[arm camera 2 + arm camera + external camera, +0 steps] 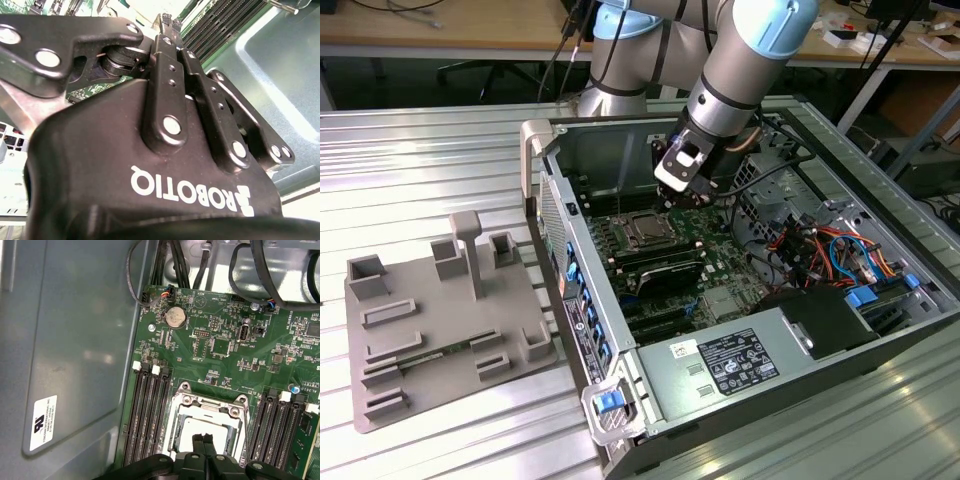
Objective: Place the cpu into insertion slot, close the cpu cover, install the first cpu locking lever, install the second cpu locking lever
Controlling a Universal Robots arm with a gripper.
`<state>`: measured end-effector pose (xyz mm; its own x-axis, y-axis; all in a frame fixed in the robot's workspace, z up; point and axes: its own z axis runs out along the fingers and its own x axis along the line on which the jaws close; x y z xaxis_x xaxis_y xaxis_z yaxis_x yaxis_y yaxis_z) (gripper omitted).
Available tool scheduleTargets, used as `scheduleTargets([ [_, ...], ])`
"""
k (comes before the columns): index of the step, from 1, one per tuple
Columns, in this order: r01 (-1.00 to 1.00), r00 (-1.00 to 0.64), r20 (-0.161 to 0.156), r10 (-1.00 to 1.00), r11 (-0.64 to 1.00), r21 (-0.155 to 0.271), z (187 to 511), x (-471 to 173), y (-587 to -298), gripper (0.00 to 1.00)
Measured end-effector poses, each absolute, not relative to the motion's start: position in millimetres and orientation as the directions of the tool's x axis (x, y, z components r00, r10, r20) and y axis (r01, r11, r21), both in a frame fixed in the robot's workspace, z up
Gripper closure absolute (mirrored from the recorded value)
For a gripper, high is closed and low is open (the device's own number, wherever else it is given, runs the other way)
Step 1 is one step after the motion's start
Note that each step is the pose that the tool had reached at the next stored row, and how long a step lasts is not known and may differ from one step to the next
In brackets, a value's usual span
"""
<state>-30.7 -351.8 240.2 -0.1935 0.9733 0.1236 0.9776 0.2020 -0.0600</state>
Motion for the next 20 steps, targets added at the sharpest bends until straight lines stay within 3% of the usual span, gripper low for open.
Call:
scheduleTargets([
  [20,0.975,-0.203,0.124,0.971,0.212,-0.060,240.2,-30.7,-351.8,0.89],
])
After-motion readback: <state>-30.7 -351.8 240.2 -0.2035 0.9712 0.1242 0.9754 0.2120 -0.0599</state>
